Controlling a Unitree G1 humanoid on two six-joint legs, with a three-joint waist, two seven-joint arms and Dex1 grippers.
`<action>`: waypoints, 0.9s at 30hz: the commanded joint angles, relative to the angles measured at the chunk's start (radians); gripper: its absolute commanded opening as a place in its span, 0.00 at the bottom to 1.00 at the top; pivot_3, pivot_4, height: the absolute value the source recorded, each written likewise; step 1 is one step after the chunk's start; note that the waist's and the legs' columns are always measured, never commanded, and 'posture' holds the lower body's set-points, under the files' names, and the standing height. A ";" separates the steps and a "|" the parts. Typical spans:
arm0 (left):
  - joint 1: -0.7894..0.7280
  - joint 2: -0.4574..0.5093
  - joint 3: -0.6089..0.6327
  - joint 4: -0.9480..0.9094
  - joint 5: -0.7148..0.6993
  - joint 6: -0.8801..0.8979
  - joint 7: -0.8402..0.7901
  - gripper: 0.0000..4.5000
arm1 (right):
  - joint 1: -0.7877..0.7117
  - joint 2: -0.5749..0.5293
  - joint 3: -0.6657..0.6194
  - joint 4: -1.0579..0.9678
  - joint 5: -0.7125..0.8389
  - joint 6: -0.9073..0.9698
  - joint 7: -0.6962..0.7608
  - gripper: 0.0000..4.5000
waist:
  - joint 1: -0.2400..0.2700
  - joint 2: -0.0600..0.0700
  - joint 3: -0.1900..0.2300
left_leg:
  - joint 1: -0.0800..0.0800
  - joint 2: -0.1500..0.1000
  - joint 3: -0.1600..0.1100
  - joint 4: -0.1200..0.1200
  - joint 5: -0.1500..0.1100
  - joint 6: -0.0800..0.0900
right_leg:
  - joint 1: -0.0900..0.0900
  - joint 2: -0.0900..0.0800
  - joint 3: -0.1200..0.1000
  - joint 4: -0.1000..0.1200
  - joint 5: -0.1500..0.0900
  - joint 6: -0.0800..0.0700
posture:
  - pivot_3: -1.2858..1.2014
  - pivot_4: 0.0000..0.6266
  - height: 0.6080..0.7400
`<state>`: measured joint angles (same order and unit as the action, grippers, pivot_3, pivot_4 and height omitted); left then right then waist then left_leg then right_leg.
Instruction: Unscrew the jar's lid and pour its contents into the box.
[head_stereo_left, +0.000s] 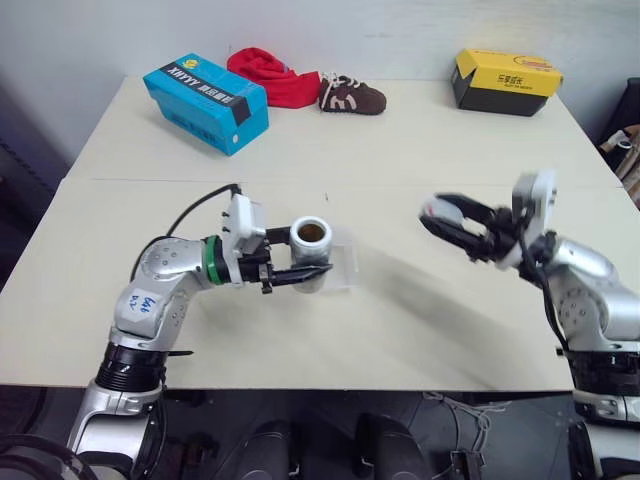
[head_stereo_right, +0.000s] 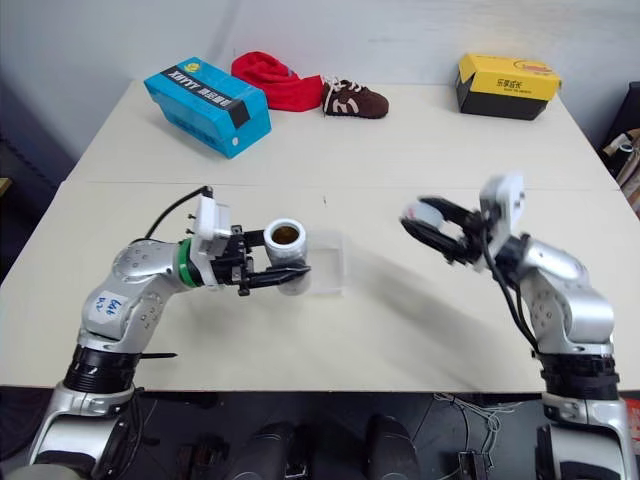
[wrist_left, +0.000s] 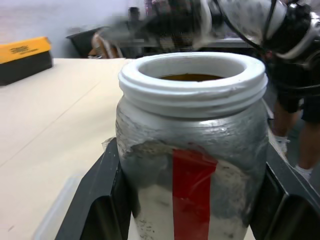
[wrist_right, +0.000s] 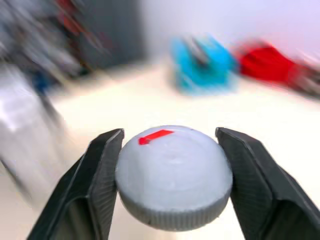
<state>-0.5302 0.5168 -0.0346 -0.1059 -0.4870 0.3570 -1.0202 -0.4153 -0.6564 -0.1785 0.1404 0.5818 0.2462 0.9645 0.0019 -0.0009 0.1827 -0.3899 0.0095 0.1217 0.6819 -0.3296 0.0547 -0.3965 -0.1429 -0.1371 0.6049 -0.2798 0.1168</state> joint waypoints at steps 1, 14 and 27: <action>-0.059 0.004 0.046 0.025 -0.024 -0.014 -0.009 0.53 | 0.011 -0.011 -0.045 0.238 -0.119 -0.270 0.052 0.56 | -0.004 0.000 0.001 | 0.000 0.000 0.001 0.000 0.000 0.001 | 0.000 0.000 0.000 0.000 0.000 0.001 | 0.52 0.24 1.00; -0.243 0.038 0.055 0.207 0.066 -0.007 0.052 0.53 | 0.111 -0.025 -0.157 0.260 -0.037 -0.260 0.107 1.00 | -0.005 0.004 0.003 | 0.003 0.004 0.001 0.000 0.005 -0.003 | 0.001 0.003 0.003 0.001 0.001 0.001 | 0.52 0.24 1.00; -0.399 0.139 -0.208 0.511 0.771 -0.834 0.396 0.53 | 0.376 -0.050 -0.062 -0.487 0.063 0.021 0.049 1.00 | 0.014 0.005 0.004 | 0.002 0.003 -0.001 0.000 0.003 -0.004 | 0.001 -0.002 0.004 -0.001 0.001 0.001 | 0.52 0.24 1.00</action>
<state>-0.8990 0.6467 -0.2274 0.3896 0.1958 -0.3504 -0.7050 -0.0456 -0.7095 -0.2340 -0.3118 0.6328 0.2638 1.0323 0.0155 0.0039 0.1868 -0.3887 0.0122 0.1206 0.6820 -0.3265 0.0517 -0.3961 -0.1474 -0.1332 0.6041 -0.2788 0.1181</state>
